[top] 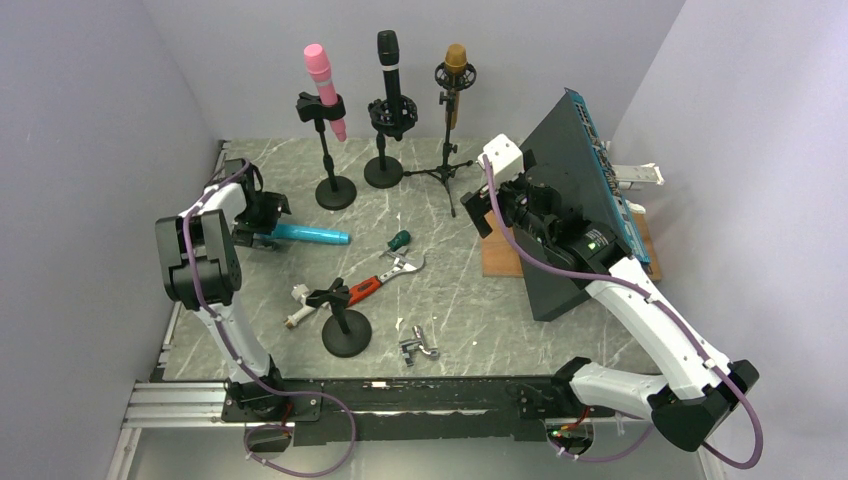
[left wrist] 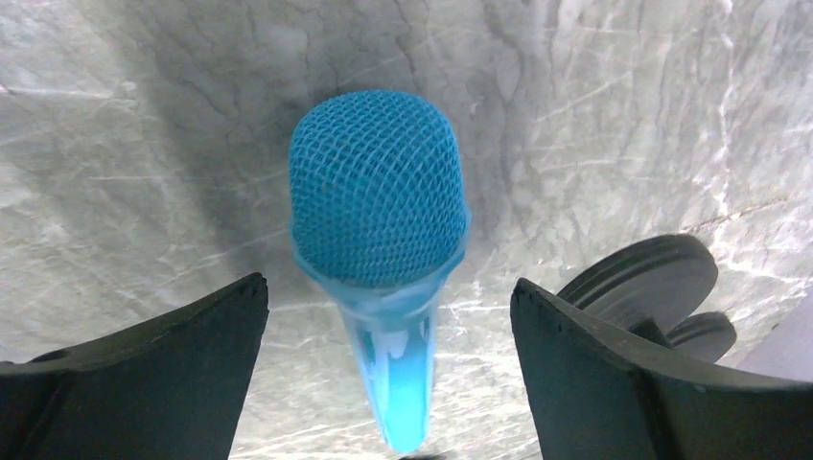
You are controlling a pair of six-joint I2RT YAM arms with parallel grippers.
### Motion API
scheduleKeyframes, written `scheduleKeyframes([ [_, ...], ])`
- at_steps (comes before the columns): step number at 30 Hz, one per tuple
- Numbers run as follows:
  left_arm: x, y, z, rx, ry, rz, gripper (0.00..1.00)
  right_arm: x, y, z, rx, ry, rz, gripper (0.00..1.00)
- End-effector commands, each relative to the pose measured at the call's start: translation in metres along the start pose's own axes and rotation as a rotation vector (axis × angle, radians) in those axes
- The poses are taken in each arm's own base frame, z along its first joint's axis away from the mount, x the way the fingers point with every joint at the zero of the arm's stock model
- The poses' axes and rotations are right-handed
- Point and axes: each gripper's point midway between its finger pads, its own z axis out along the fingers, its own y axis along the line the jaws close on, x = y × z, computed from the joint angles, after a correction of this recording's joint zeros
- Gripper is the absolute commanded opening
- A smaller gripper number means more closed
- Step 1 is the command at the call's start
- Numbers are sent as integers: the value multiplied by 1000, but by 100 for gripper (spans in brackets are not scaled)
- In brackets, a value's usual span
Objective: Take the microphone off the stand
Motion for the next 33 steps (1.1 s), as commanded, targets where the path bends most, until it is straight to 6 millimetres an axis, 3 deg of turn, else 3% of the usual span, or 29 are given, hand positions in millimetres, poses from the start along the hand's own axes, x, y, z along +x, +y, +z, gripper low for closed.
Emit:
scheduleKeyframes([
  [1,-10,-13,-35,76,-56,67,99,-12,8,-8,-59,-32,21,100],
  [9,-16,-50,-106,304,-155,221,99,-6,33,-16,-185,0,98,100],
  [11,-14,-67,-132,453,-250,318,99,-4,37,-20,-206,9,103,100],
  [16,-10,-107,-222,926,-579,590,99,-12,37,-33,-228,15,125,100],
  [19,19,-129,-277,1226,-655,817,99,-28,38,-42,-250,5,159,100],
  [22,72,-138,-311,1514,-558,1114,97,-42,42,-49,-280,-24,218,100],
  [25,95,-131,-329,1666,-550,1291,97,-54,51,-50,-328,-78,294,100],
  [33,102,-117,-336,1800,-574,1578,91,-88,66,-21,-422,-198,325,100],
])
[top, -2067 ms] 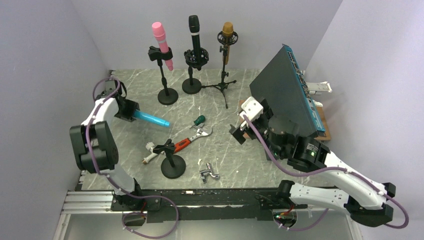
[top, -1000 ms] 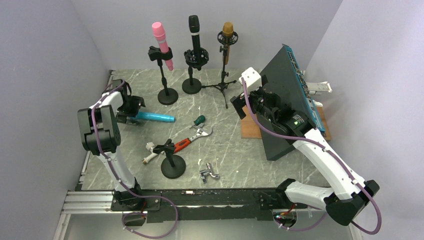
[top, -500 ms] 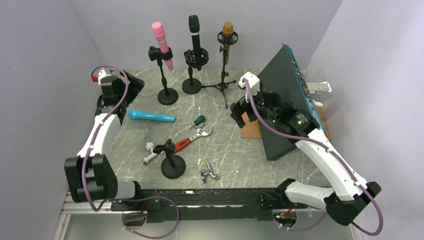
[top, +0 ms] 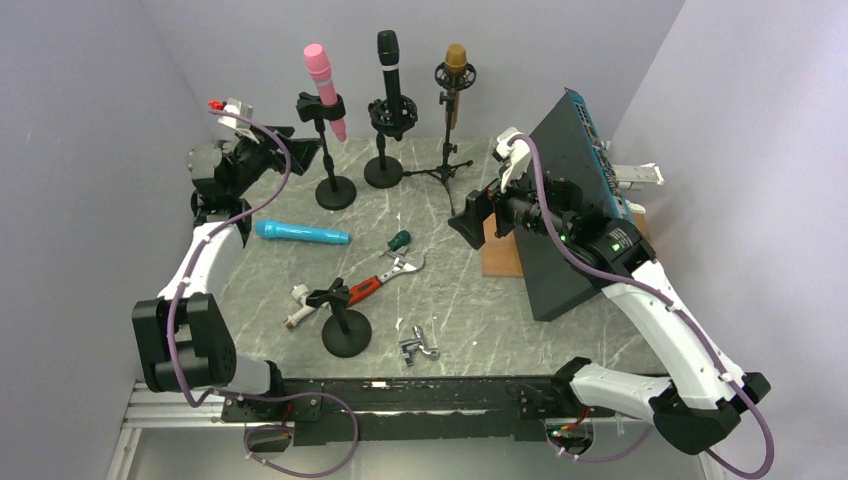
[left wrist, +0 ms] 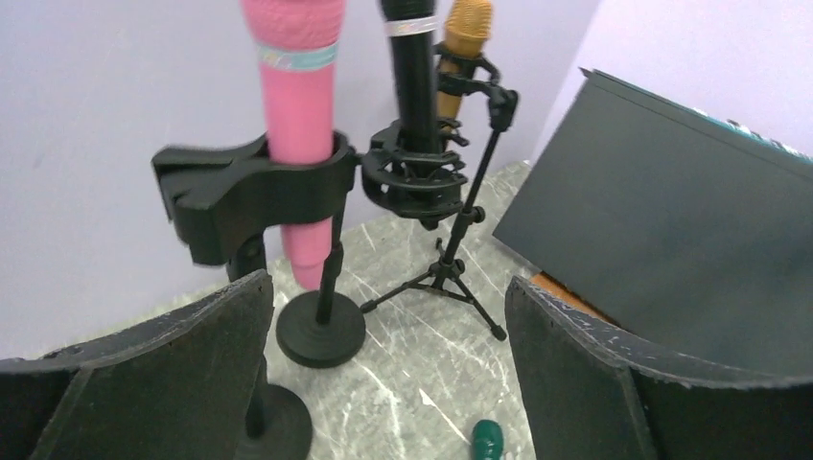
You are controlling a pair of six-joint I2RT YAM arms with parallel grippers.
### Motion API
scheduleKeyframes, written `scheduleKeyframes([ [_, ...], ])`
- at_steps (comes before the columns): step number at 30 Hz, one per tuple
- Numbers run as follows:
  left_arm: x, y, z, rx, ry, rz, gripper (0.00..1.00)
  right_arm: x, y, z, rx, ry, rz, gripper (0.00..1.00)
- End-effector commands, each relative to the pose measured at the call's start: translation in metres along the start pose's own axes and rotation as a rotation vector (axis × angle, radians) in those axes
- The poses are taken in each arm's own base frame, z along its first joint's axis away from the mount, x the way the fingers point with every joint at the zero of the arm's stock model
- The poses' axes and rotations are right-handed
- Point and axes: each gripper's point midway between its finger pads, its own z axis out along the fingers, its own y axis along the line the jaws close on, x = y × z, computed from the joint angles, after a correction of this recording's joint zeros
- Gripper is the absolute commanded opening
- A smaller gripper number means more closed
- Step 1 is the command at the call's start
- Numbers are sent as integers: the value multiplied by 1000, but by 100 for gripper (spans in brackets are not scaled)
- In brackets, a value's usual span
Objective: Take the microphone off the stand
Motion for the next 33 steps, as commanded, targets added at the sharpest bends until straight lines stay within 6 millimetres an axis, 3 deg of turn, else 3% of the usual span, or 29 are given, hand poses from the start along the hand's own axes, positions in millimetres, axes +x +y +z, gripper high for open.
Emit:
scheduleKeyframes([
  [1,-29,-28,-4,256,-31,253,90,-46,8,25,-77,-142,-13,100],
  [5,-20,-27,-8,318,-18,266,90,-55,3,46,-81,-177,-53,100],
  [9,-6,-2,-11,338,28,229,89,-65,-10,71,-41,-216,-63,100],
  [11,-11,7,-12,351,19,233,90,-76,-15,85,-31,-254,-66,100],
  [15,-21,27,1,348,14,274,91,-87,-31,128,1,-284,-54,100],
  [22,-16,56,22,401,10,277,99,-105,-56,195,48,-312,-70,100],
  [33,-11,87,46,463,-10,314,99,-118,-56,249,-14,-368,-65,99],
])
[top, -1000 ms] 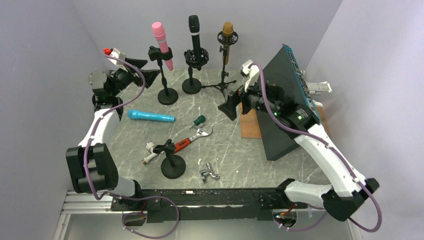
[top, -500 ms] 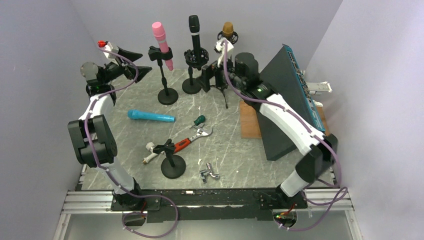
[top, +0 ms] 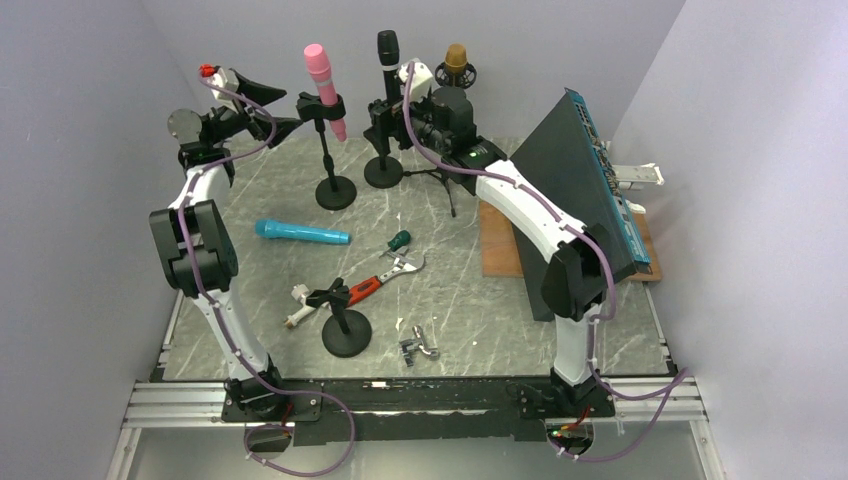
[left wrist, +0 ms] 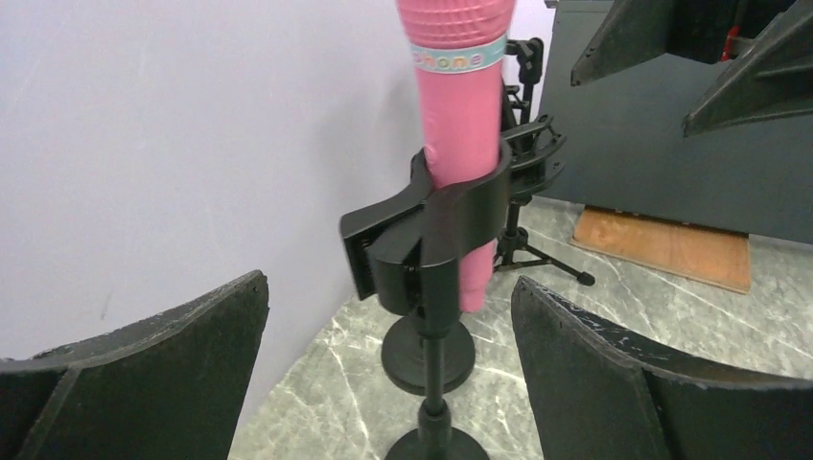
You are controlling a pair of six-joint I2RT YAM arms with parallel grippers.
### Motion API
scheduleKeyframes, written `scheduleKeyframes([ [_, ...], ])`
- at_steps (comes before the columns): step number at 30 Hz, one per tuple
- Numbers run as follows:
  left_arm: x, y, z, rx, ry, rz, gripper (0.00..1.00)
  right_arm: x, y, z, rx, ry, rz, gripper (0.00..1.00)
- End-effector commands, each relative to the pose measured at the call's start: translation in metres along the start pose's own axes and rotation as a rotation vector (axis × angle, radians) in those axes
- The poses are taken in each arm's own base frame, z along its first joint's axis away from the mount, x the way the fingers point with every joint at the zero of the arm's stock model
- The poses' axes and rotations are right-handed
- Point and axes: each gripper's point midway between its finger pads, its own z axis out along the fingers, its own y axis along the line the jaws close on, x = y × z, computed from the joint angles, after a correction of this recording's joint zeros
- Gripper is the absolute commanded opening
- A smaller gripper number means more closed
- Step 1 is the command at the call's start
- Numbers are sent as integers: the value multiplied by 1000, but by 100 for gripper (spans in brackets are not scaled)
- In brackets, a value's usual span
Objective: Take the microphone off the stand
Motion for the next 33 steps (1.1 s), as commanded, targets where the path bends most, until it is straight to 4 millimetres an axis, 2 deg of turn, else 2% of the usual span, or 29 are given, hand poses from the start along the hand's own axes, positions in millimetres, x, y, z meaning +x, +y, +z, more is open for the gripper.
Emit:
scheduleKeyframes([
  [1,-14,-1,8,78,-19,84,99,-52,6,12,-31,-156,-17,99],
  [8,4,0,25,143,0,77,99,-57,18,38,-69,-203,-36,98],
  [15,7,-7,45,193,-11,69,99,-57,21,61,-69,-255,-12,98],
  [20,8,-10,46,196,-22,54,97,-55,24,69,-71,-261,-37,98],
  [27,3,-22,40,191,-49,52,88,-59,18,80,-39,-311,-89,98],
  [30,2,-28,39,182,-58,39,78,-56,14,87,-24,-314,-120,97],
  [33,0,-31,37,169,-70,33,63,-59,16,88,-31,-334,-127,97],
])
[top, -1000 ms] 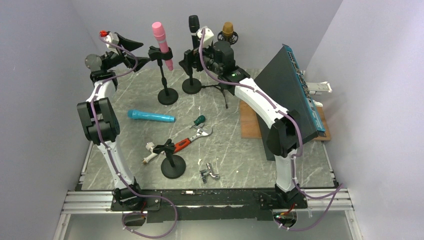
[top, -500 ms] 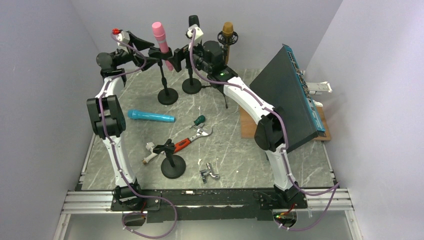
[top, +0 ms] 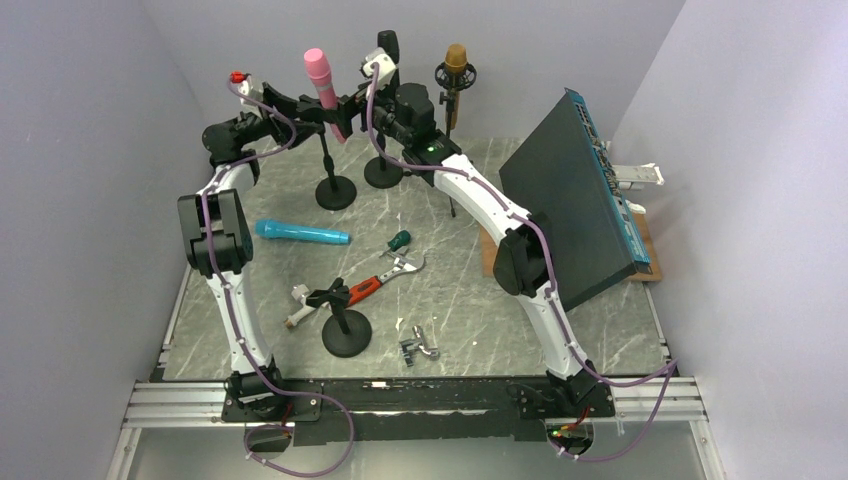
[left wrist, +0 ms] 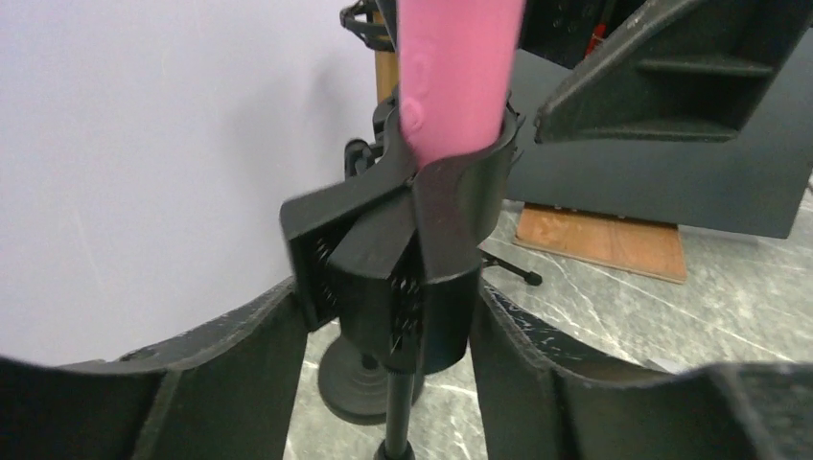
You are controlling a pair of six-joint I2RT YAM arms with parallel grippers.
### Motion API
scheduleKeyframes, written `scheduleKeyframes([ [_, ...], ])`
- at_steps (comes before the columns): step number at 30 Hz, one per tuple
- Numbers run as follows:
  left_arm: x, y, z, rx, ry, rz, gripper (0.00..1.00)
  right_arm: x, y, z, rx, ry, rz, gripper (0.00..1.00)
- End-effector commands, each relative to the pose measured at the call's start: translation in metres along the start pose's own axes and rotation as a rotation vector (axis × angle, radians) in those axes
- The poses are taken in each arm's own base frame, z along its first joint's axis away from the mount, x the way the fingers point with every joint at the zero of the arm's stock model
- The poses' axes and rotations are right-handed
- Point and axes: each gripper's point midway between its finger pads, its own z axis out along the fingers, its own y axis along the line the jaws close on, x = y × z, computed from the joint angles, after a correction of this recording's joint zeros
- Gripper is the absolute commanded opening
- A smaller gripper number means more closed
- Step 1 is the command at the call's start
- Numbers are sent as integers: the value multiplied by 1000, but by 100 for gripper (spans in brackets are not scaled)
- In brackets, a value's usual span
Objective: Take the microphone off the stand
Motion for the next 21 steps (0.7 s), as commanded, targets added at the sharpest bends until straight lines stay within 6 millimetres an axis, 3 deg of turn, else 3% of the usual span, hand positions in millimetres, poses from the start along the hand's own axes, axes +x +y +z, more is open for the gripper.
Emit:
scheduleKeyframes([
  [1,-39,-19,2,5,-43,112,60,-36,2,5,-1,-119,-61,97],
  [7,-55,-25,4,-30,-111,130,53,-34,14,11,-28,-136,-124,96],
  [9,-56,-27,7,-22,-111,132,63,-36,17,11,-38,-145,-122,95],
  [11,-57,-27,11,-13,-107,139,84,-38,22,12,-50,-155,-121,95],
  [13,-58,-25,16,-1,-98,142,90,-38,26,14,-52,-163,-125,95],
  [18,-58,-21,21,16,-98,141,89,-41,26,19,-31,-192,-113,95],
  [21,-59,-21,22,15,-96,148,77,-48,22,20,-5,-221,-99,94],
])
